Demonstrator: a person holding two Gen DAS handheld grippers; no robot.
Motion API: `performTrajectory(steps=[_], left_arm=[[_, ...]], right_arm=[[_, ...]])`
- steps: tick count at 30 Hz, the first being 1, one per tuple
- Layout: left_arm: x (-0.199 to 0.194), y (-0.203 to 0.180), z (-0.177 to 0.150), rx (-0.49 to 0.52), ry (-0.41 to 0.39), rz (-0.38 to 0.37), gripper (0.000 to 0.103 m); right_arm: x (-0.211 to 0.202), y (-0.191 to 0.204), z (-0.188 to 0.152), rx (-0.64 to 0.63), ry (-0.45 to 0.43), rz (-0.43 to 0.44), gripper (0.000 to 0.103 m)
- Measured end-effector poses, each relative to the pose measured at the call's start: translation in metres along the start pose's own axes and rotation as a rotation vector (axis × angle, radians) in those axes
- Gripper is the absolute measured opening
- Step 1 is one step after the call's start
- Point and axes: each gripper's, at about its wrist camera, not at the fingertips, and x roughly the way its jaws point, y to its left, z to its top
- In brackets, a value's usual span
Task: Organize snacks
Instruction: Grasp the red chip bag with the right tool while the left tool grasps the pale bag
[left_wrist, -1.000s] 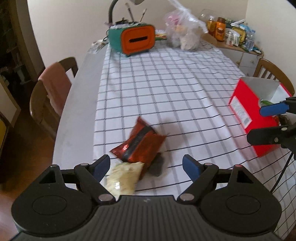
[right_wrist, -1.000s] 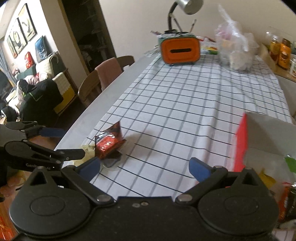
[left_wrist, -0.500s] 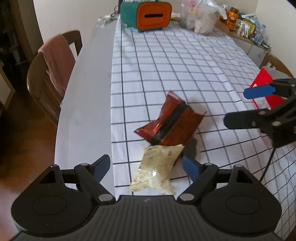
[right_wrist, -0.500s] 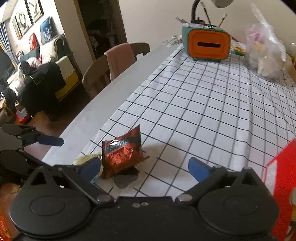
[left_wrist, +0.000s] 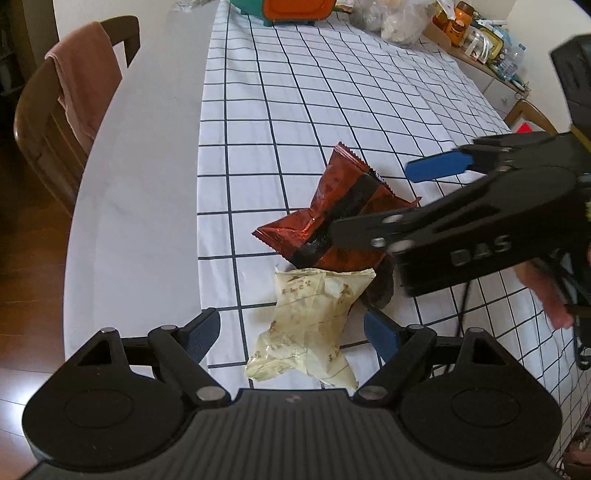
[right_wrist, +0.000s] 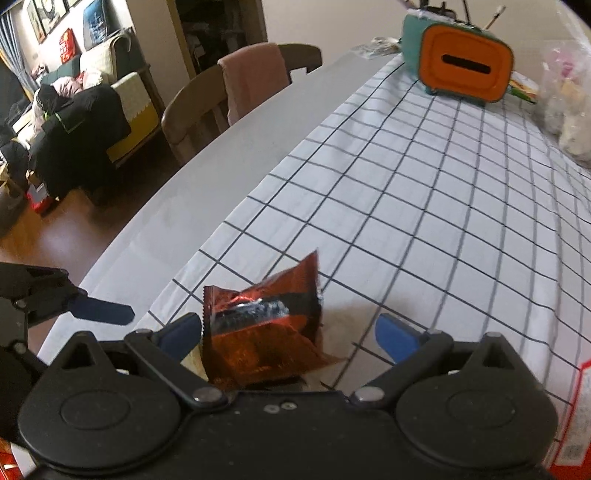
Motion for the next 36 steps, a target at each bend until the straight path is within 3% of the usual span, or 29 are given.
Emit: performTrajectory(steps=[3,8,10,14,18,28,36], left_arm=[[0.003,0.0,-0.001,-0.008,0.0,0.0,0.085],[0.005,0.0,0.001,-0.023,-0.003,-0.008,0.074],[0.006,-0.001,0.001,-0.024,0.003,-0.007,0.064],[0.008,-0.001,0.0,-0.031,0.008,-0.004,0.058],[0.009,-0.001,0.001,-0.038,0.006,-0.005,0.044],[0.008,-0.001,0.002,-0.036,-0.014,0.031,0.036],[0.003,0.0,0.001,-0.072,-0.028,0.06,0.036]], right_arm=[[0.012,0.006,0.003,-0.012,0.019,-0.002,0.101],[0.029,0.014,0.004,-0.025,0.049,-0.013,0.1],[0.033,0.016,0.003,-0.031,0.056,-0.013,0.095],[0.035,0.019,0.003,-0.033,0.062,-0.017,0.087],[0.036,0.021,0.003,-0.045,0.064,-0.005,0.076],[0.024,0.014,-0.002,-0.008,0.007,0.012,0.056],[0.0,0.007,-0.01,0.051,-0.065,0.022,0.051]])
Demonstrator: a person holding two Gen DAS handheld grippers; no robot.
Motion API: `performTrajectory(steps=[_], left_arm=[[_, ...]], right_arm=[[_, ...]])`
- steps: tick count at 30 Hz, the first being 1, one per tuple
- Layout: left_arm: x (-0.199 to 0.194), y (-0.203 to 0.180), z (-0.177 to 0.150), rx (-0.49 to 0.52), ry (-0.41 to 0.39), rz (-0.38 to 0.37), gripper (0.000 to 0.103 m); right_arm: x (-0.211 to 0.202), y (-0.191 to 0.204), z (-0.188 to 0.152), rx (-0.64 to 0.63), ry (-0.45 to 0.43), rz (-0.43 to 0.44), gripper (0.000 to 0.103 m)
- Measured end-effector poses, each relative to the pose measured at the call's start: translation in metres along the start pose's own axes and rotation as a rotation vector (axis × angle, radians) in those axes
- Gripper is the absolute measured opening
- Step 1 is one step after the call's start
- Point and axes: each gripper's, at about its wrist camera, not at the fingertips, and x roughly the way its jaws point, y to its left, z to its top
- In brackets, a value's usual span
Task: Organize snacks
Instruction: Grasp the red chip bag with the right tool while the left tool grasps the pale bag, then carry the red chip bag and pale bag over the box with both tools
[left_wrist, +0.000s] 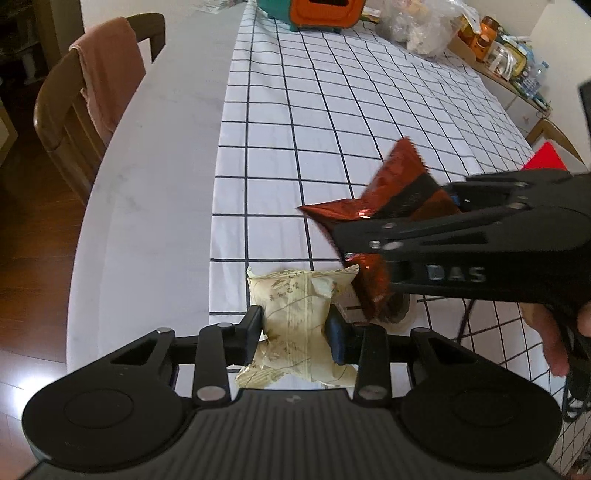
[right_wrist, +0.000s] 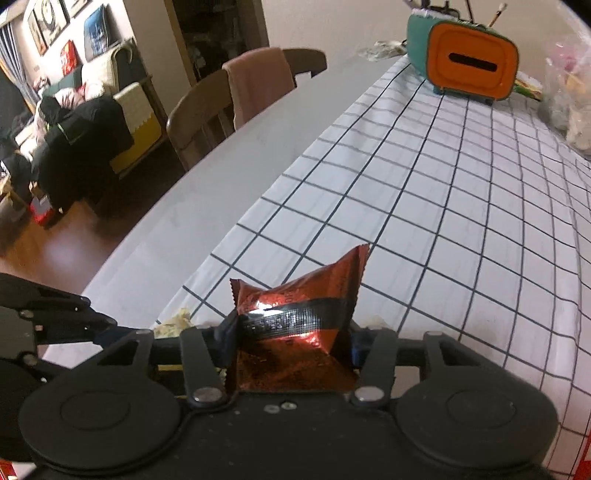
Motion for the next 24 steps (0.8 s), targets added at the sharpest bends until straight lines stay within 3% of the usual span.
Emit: performTrajectory(steps=[12,24], left_arm=[[-0.033,-0.021,0.003,-0.002,-0.055,0.011,0.036],[-0.082,-0.095,0.007,0.076,-0.143,0.026,0.036]], right_arm=[[-0.062,-0.022,-0.009,0.1,-0.067,0.014,0.051],[-0.143,-0.061,-0.04,0.152,-0.126,-0.003,0.051]])
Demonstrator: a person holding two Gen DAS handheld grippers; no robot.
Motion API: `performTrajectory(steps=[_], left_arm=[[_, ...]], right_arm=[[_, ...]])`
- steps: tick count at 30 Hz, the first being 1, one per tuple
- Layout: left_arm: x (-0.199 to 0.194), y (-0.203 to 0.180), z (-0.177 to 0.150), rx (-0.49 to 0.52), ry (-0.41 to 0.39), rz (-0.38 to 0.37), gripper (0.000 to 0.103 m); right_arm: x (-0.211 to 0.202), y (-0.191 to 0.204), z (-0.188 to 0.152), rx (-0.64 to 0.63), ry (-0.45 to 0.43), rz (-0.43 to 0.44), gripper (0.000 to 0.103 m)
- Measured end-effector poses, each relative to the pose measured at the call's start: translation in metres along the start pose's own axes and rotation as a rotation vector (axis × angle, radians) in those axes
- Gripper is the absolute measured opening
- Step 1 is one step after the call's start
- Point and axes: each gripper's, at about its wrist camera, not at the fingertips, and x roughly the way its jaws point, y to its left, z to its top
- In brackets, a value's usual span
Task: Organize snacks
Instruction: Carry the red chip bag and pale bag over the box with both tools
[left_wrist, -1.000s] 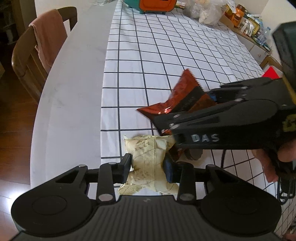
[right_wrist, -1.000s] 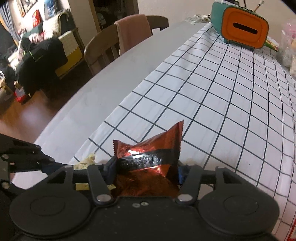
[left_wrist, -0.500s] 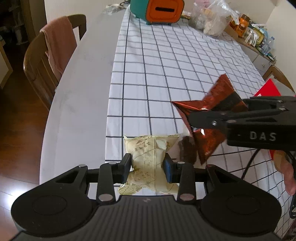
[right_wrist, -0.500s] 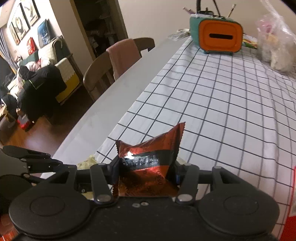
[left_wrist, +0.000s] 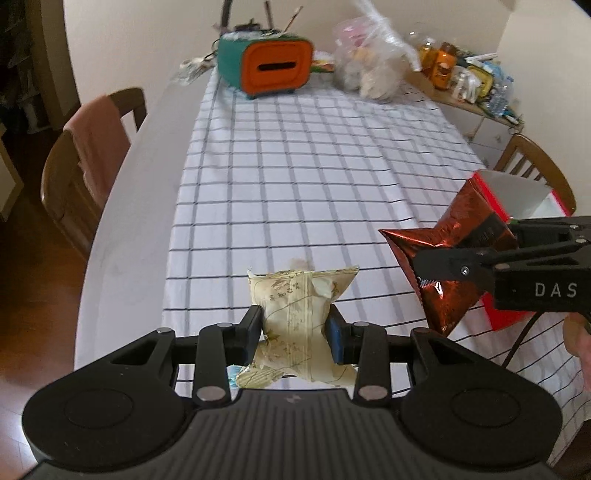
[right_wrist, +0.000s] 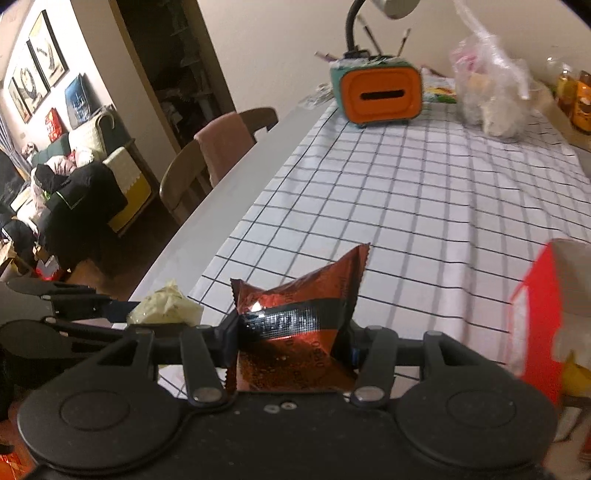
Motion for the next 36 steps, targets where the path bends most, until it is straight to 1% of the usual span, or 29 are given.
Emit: performTrajectory(steps=[4,7,15,21,26,31,36], left_arm=[[-0.009,-0.035,0.009,0.028,-0.013,-0.002,0.036],[-0.013,-0.063,0.016,0.047,-0.025,-0.017,0.036],[-0.014,-0.144,0.026,0.119,-0.041,-0.054,0.036],[-0.002,-0.206,0.031,0.183,-0.032,-0.078,0.036],[0.016,-0.254,0.036,0.234,-0.012,-0.086,0.036],[0.035,-0.294,0.039,0.275,0.008,-0.069,0.036],[0.056,-0.32,0.045,0.294,0.03,-0.042,0.036]], right_arm=[[-0.029,-0.022,-0.006,0.01,-0.022,-0.01,0.051],[-0.05,-0.041,-0.01,0.014,-0.04,-0.018,0.051],[-0.1,-0.103,-0.026,0.036,-0.072,-0.065,0.051],[-0.129,-0.157,-0.04,0.079,-0.091,-0.115,0.051],[-0.144,-0.199,-0.053,0.113,-0.094,-0.159,0.051],[-0.152,-0.236,-0.063,0.148,-0.091,-0.199,0.051],[-0.155,-0.263,-0.073,0.17,-0.081,-0.227,0.051]])
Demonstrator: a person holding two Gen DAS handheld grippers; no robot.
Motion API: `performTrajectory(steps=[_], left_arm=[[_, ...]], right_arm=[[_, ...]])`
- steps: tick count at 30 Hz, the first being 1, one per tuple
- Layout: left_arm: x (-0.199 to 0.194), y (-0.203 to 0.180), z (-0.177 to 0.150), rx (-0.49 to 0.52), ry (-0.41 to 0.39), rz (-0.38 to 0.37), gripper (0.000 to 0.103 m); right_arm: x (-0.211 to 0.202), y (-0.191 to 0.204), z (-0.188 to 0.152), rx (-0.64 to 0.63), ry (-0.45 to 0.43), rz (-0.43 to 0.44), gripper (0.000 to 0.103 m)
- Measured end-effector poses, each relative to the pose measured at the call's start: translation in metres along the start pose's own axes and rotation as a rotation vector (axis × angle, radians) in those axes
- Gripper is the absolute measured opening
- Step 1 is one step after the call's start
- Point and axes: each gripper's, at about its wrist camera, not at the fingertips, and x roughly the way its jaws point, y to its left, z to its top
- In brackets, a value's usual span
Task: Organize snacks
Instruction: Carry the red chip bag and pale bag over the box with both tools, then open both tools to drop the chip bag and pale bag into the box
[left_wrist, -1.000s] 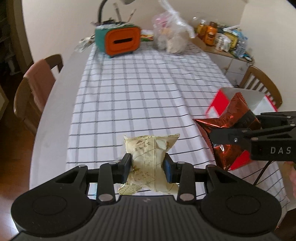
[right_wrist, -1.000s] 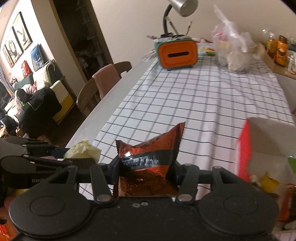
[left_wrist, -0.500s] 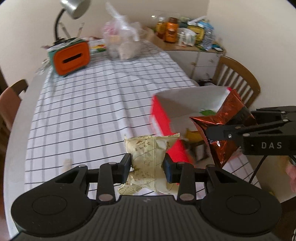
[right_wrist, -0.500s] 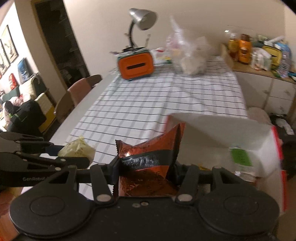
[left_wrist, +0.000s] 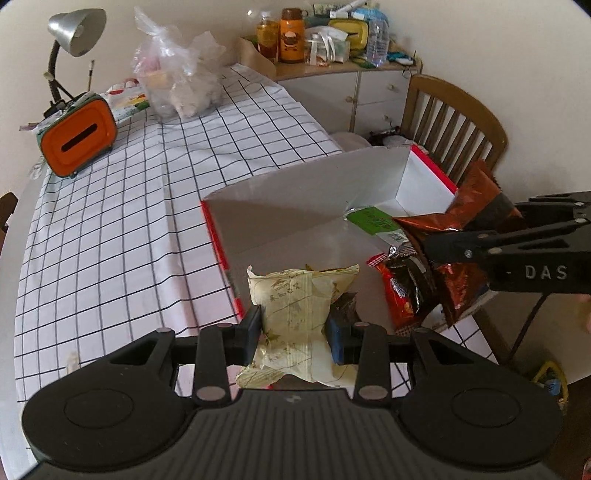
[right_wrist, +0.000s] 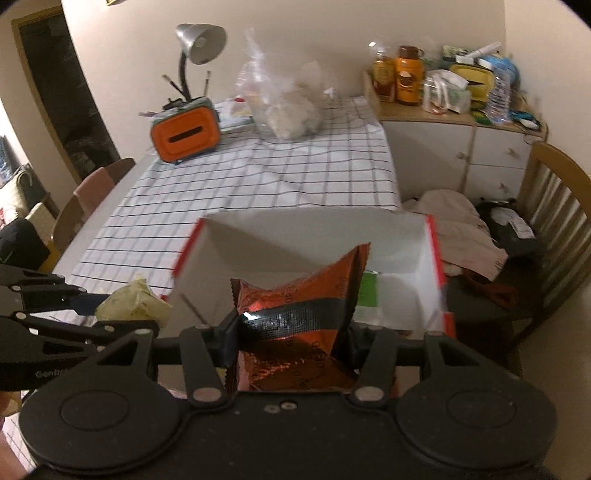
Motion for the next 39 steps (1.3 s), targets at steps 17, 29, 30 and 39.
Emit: performTrajectory(steps=[17,29,30,39], left_arm=[[0.075,-0.031,0.051,-0.03,0.138,0.105,0.036],[0.109,-0.036,0.059,-0.01,0.246,0.149,0.037],[0.112,-0.036,0.059,-0.007,0.258,0.148,0.037],[0.117,-0.036,0.057,0.016,0.285,0.131,0.038]], right_arm=[[0.043,-0.041,0.003,0.003,0.072,-0.042,0.052],[0.07,-0.04,0.011,-0.028,0.138,-0.023,0.052],[0.072,-0.039,0.011,-0.031,0.144,-0.022,0.052],[0.074,-0.039,0.008,-0.037,0.162,-0.018,0.059]])
